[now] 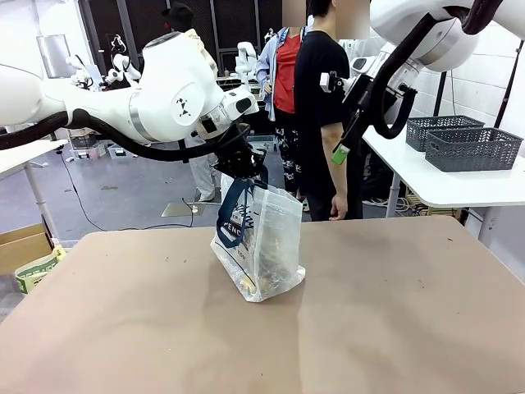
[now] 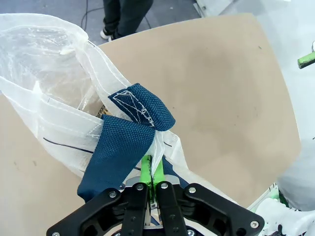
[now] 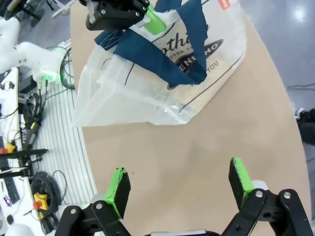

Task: Transfer purchased items from the store into the shopping bag.
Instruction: Move the Reusable shopping bag to the right side of the table.

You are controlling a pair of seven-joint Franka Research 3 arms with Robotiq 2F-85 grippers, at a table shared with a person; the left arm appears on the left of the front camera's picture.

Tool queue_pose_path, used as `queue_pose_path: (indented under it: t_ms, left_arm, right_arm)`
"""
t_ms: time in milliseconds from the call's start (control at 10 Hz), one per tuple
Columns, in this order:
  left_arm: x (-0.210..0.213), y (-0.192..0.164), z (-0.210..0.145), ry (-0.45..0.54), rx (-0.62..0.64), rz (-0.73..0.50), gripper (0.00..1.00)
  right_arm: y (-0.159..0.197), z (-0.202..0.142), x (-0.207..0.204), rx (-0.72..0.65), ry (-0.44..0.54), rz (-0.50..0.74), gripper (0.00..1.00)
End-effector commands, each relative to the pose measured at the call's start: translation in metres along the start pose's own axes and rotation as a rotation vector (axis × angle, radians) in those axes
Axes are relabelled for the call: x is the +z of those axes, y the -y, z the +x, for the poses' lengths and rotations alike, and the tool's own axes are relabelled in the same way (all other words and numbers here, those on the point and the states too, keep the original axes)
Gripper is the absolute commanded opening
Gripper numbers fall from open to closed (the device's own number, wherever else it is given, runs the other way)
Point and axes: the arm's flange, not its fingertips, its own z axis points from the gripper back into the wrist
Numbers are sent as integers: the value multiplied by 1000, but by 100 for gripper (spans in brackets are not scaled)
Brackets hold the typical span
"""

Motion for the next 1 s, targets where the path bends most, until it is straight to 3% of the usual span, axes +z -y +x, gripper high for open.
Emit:
queue_pose_path:
  t_ms: [0, 300, 500, 900]
  left_arm:
    - [10, 2, 2, -53, -28, 47, 0]
    - [55, -3, 10, -105, -146, 99, 0]
    - [91, -10, 13, -89, -207, 139, 0]
    - [163, -59, -5, 18, -13, 350, 0]
  right_arm:
    - [-2, 0, 4, -19, -6, 12, 100]
    - [-2, 0, 4, -19, -6, 12, 100]
    - [-2, 0, 4, -19, -6, 12, 100]
    - [-2, 0, 4, -19, -6, 12, 100]
